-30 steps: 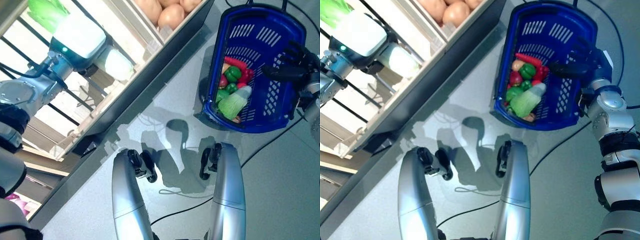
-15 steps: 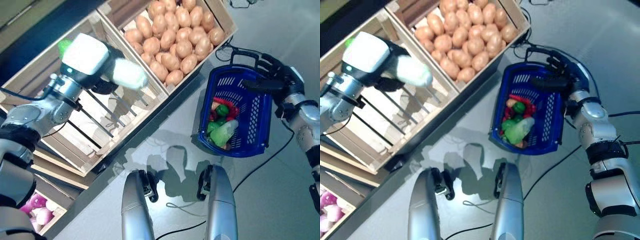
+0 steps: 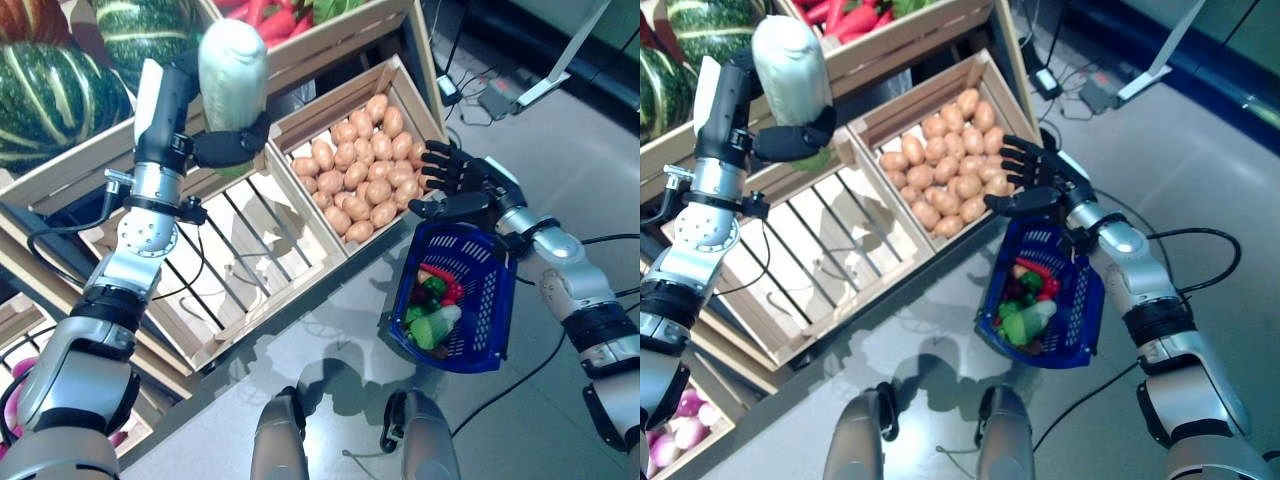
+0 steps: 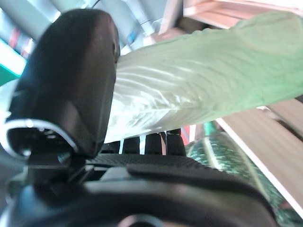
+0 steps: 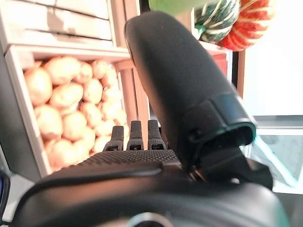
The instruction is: Put vegetables into the basket
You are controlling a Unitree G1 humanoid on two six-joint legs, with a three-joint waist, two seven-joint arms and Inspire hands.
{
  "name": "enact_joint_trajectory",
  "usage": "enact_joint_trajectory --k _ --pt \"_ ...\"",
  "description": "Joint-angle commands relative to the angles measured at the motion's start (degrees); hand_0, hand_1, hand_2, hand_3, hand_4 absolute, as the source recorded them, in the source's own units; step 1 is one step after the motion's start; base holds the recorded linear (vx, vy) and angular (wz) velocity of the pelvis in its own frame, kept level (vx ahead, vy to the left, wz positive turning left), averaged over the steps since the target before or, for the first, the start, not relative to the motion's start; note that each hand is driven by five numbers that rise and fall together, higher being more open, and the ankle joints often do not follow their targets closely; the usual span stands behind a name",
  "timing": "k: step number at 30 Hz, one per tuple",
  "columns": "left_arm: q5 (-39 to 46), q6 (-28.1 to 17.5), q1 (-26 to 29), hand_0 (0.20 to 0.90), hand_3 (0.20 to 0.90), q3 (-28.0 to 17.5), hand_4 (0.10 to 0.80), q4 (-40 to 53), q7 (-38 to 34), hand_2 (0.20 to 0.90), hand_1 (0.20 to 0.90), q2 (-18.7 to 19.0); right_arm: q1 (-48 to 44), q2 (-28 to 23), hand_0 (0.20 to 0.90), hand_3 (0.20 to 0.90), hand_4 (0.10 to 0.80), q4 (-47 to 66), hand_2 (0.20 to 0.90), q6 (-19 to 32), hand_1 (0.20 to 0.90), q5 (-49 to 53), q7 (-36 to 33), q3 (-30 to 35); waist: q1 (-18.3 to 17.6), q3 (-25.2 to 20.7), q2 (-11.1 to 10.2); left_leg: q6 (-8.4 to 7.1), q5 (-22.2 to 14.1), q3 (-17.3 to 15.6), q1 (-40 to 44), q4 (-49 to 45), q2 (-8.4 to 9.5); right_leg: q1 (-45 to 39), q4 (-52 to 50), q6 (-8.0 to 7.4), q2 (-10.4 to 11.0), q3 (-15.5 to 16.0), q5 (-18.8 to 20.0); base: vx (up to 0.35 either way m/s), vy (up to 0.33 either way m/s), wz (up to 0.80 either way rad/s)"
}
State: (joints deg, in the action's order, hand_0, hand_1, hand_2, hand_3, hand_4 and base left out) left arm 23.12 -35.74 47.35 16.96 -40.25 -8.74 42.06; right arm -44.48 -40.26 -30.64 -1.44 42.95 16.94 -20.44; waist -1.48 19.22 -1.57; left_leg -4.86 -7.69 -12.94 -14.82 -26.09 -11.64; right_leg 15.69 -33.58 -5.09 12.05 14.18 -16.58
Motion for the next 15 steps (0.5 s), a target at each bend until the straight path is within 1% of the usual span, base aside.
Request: enact_joint_trajectory --k 1,3,4,6,9,10,12,13,15 --pt "11.0 -2.3 -4.1 0.300 0.300 -5.7 0.400 5.8 3.6 0.300 0.300 -3.7 -1.3 3.5 0.900 0.900 0.800 2.7 0.900 1.1 0.900 0.5 1.7 0.8 0.1 -15.3 0.0 3.97 -4.0 -1.8 11.4 10.0 4.28 -11.7 19.9 1.97 -3.0 -0.9 6.9 0.168 -0.061 -0.08" --pt "15.9 -0.3 -5.8 0.300 0.300 -6.7 0.400 7.8 5.8 0.300 0.300 -6.3 -1.7 4.3 0.900 0.900 0.800 3.9 0.900 -0.6 0.900 1.1 1.8 0.0 0.1 -16.5 -0.3 3.59 -1.4 -2.1 15.2 16.2 5.02 -15.7 25.6 1.61 -4.2 -0.6 9.0 0.113 -0.055 -0.04" --pt "19.3 1.3 -6.8 0.300 0.300 -7.0 0.400 8.8 7.0 0.300 0.300 -8.5 -2.5 5.2 0.900 0.900 0.800 4.0 0.900 -1.6 0.900 1.6 3.1 -0.9 0.2 -17.3 -0.4 3.29 0.3 -2.0 17.3 19.8 5.35 -17.7 28.5 1.50 -5.0 -0.6 10.2 0.093 -0.054 -0.01" --pt "20.3 2.9 -7.8 0.300 0.300 -7.0 0.400 9.4 8.0 0.300 0.300 -10.7 -3.5 5.9 0.900 0.900 0.800 4.2 0.900 -2.5 0.900 1.7 3.7 -2.2 0.3 -18.1 -0.4 2.90 2.2 -1.8 19.4 24.1 5.50 -19.4 31.7 1.43 -5.7 -0.5 11.6 0.063 -0.041 -0.03" --pt "27.0 6.4 -8.5 0.300 0.300 -6.6 0.400 9.8 10.0 0.300 0.300 -14.1 -6.2 6.4 0.900 0.900 0.800 4.0 0.900 -3.8 0.900 1.7 4.0 -3.7 0.7 -19.3 -0.6 2.37 4.6 -1.7 21.9 30.0 5.62 -21.8 36.3 1.25 -6.8 0.5 13.6 0.032 -0.039 -0.07" --pt "27.5 6.8 -8.6 0.300 0.300 -6.6 0.400 9.5 10.3 0.300 0.300 -15.4 -7.3 6.4 0.900 0.900 0.800 3.2 0.900 -4.3 0.900 1.5 4.6 -4.3 0.8 -19.6 -0.7 2.22 5.1 -1.6 22.3 31.1 5.60 -22.4 37.5 1.26 -7.1 0.7 14.1 0.012 -0.039 -0.05" --pt "26.4 7.4 -8.7 0.300 0.300 -6.1 0.400 9.7 9.6 0.300 0.300 -16.6 -8.5 6.5 0.900 0.900 0.800 2.8 0.900 -5.5 0.900 1.1 5.7 -5.3 0.9 -20.0 -1.0 2.09 5.0 -1.3 22.0 31.1 5.62 -22.8 38.6 1.33 -7.4 1.0 14.6 -0.009 -0.033 -0.01" --pt "25.5 7.5 -9.4 0.300 0.300 -5.3 0.400 10.3 9.0 0.300 0.300 -17.6 -9.0 6.4 0.900 0.900 0.800 2.9 0.900 -6.6 0.900 0.7 6.5 -5.9 0.9 -20.1 -1.2 2.07 4.8 -1.1 21.9 31.1 5.61 -22.8 38.6 1.39 -7.6 1.1 14.5 0.000 0.000 0.00" --pt "24.4 7.8 -10.3 0.300 0.300 -4.9 0.400 10.7 9.0 0.300 0.300 -18.5 -9.6 6.0 0.900 0.900 0.800 2.8 0.900 -6.9 0.900 0.3 7.0 -6.5 1.0 -20.3 -1.3 2.12 4.7 -1.0 21.9 31.1 5.62 -22.7 38.6 1.48 -7.8 1.0 14.4 -0.004 -0.008 0.02"
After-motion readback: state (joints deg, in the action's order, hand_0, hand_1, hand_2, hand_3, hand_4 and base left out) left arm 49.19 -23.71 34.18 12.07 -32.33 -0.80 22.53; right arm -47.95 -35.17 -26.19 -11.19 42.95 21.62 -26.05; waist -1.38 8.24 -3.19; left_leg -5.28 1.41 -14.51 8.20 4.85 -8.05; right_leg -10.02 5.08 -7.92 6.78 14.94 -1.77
